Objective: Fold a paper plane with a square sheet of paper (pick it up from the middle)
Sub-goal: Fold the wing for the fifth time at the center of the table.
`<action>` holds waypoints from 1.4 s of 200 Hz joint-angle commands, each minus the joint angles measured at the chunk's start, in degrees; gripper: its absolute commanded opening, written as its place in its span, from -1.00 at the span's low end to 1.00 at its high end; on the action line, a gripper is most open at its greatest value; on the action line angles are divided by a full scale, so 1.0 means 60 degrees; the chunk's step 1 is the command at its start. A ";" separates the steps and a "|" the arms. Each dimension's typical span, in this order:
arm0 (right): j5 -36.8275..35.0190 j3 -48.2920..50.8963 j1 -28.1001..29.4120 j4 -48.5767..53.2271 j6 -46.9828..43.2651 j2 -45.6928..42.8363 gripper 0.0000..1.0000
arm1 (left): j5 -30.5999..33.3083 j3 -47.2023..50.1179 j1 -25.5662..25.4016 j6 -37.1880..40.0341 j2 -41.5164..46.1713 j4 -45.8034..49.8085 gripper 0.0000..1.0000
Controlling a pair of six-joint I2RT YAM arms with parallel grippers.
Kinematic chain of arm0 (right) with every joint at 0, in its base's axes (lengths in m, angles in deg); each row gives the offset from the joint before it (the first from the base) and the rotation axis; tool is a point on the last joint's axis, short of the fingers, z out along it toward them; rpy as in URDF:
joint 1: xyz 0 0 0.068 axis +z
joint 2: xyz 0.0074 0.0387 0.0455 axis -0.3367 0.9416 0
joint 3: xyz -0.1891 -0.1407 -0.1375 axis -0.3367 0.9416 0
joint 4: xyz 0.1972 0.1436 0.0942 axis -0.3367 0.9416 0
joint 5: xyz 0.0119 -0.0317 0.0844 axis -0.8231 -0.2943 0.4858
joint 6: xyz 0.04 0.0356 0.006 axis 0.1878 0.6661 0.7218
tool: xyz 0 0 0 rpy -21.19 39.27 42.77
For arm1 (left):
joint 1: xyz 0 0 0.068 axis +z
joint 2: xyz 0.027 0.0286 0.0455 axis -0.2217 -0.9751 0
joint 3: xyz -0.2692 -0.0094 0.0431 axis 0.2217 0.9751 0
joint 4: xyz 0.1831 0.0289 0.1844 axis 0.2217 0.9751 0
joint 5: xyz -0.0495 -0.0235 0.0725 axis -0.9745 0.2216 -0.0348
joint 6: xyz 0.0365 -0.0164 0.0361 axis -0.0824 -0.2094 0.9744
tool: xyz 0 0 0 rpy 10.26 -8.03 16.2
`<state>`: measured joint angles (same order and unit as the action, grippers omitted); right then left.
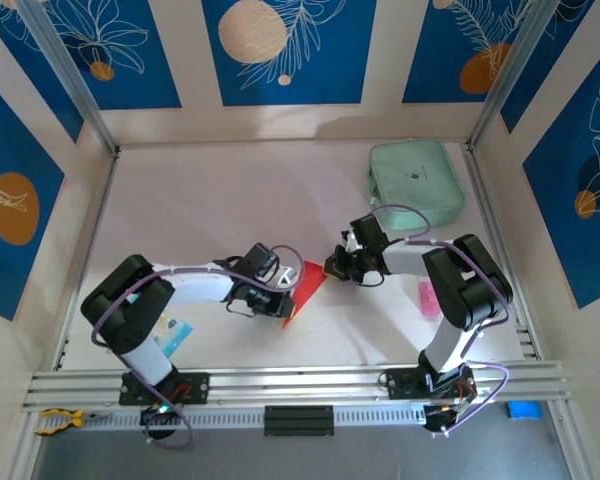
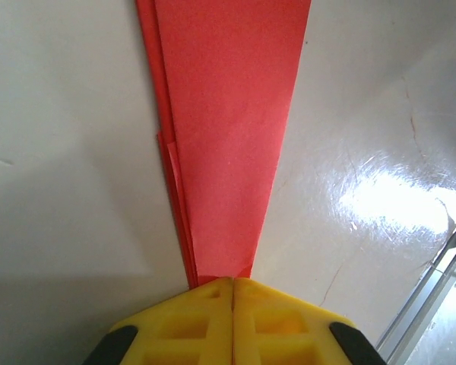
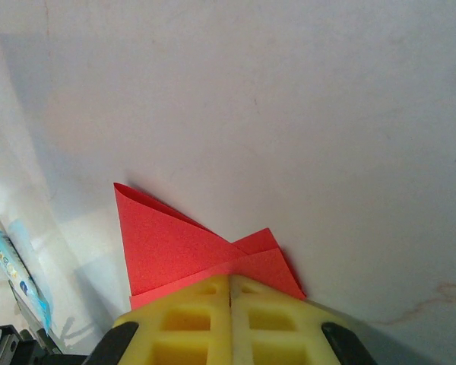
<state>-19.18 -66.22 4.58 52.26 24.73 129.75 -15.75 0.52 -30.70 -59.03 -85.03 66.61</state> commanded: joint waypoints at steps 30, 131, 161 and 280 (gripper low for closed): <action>0.0111 0.0005 -0.0062 0.0440 -0.0377 -0.0874 -0.80 | 0.0248 0.0308 -0.0062 -0.0022 -0.0034 0.0352 -0.92; 0.0427 0.0957 0.2092 -0.0868 0.0447 -0.1235 -0.85 | 0.0371 0.0466 -0.0068 -0.0309 -0.0314 -0.0081 -1.00; 0.0576 0.1127 0.2339 -0.1386 0.0651 -0.0811 -0.87 | 0.0363 0.0441 -0.0066 -0.0339 -0.0360 -0.0147 -1.00; 0.0095 0.1056 0.0498 -0.0871 0.0359 -0.0651 -0.88 | 0.0314 0.0406 -0.0061 -0.0334 -0.0459 -0.0161 -1.00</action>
<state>-17.65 -59.10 10.00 45.55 27.37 125.84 -16.47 1.63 -30.81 -61.10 -85.59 62.65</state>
